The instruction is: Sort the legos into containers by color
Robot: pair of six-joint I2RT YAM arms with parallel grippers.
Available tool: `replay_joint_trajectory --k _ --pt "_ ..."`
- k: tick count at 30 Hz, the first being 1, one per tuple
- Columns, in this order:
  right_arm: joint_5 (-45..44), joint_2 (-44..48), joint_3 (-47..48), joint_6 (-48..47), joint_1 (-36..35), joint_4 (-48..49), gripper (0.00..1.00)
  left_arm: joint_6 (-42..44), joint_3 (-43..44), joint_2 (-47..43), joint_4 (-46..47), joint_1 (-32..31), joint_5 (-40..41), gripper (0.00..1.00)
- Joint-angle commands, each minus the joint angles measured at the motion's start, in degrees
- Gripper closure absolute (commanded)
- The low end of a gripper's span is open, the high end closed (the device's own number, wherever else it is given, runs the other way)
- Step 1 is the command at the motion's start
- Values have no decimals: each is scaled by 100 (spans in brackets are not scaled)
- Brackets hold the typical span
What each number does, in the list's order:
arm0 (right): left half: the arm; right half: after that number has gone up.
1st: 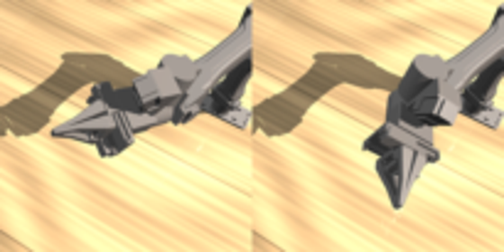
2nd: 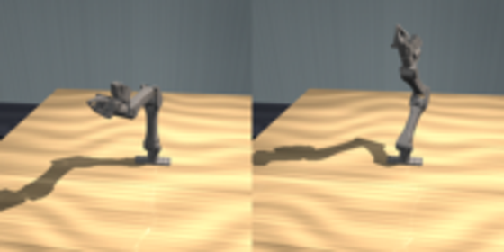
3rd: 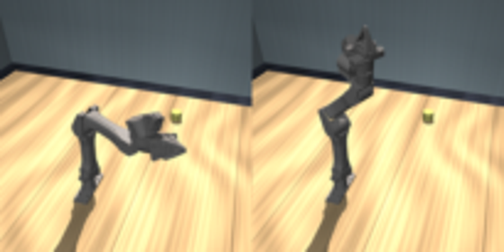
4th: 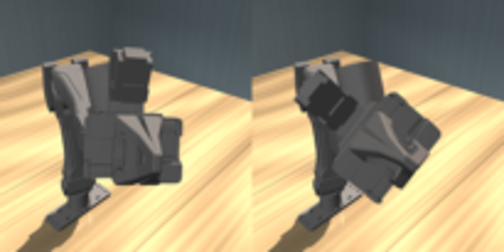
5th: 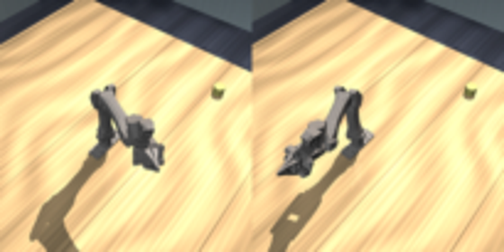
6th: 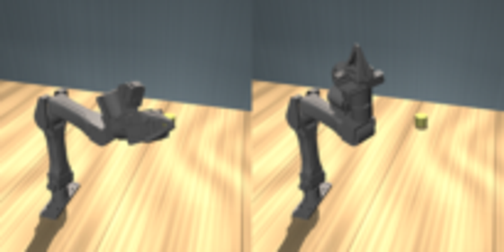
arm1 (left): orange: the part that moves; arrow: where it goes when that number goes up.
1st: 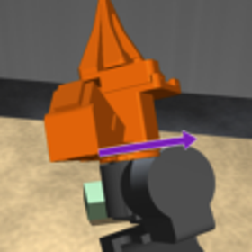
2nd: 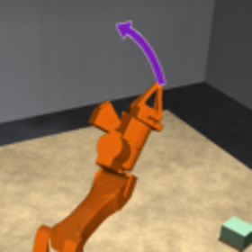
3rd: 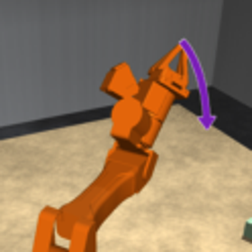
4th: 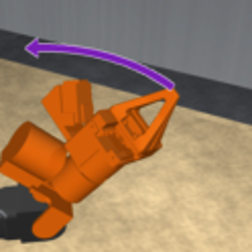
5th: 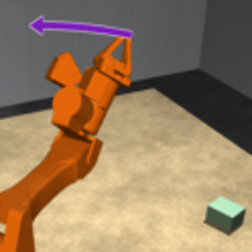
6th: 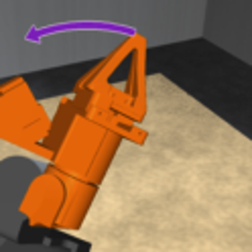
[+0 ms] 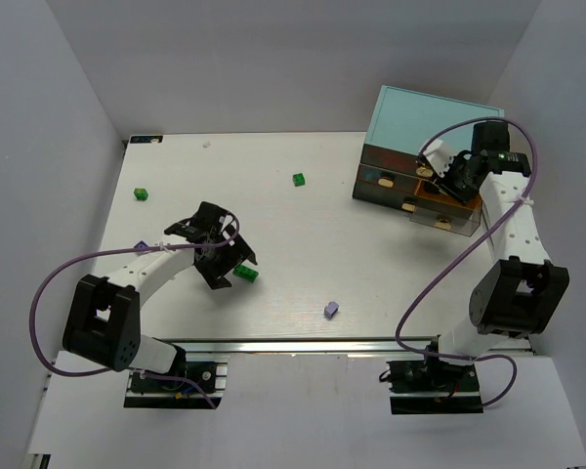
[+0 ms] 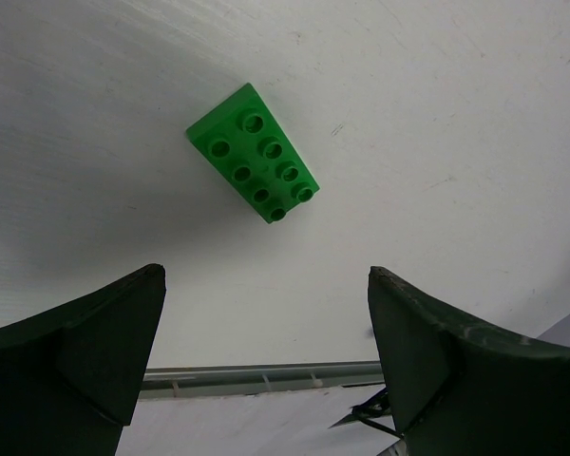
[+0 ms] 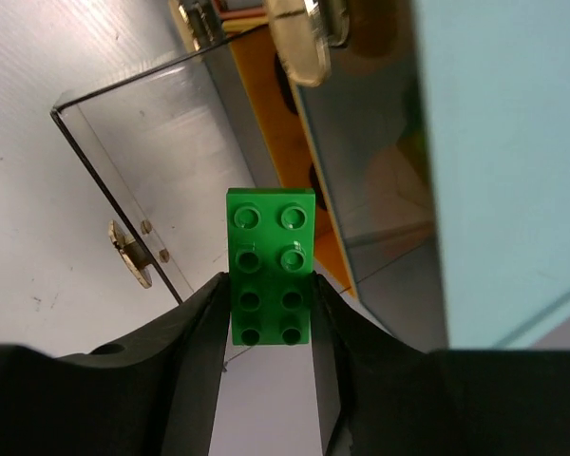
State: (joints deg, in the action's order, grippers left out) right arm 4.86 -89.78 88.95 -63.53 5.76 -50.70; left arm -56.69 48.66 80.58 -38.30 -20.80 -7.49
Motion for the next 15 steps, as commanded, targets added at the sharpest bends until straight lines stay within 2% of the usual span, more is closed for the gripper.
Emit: replay_joint_trajectory --k 1,3,5,12,15 --pt "-117 -92 -158 -406 66 68 57 -27 240 -68 -63 -21 -16 3" --pt "-100 -119 -255 -406 101 218 49 -44 223 -51 -81 -21 -7 3" --pt "-12 -128 -255 -397 127 245 44 -53 222 -51 -98 -21 -16 3" --pt "471 39 52 -195 171 78 43 -167 196 -42 -169 -21 72 3" --pt "1269 302 211 -11 206 -36 44 -246 231 80 -204 -21 124 3"
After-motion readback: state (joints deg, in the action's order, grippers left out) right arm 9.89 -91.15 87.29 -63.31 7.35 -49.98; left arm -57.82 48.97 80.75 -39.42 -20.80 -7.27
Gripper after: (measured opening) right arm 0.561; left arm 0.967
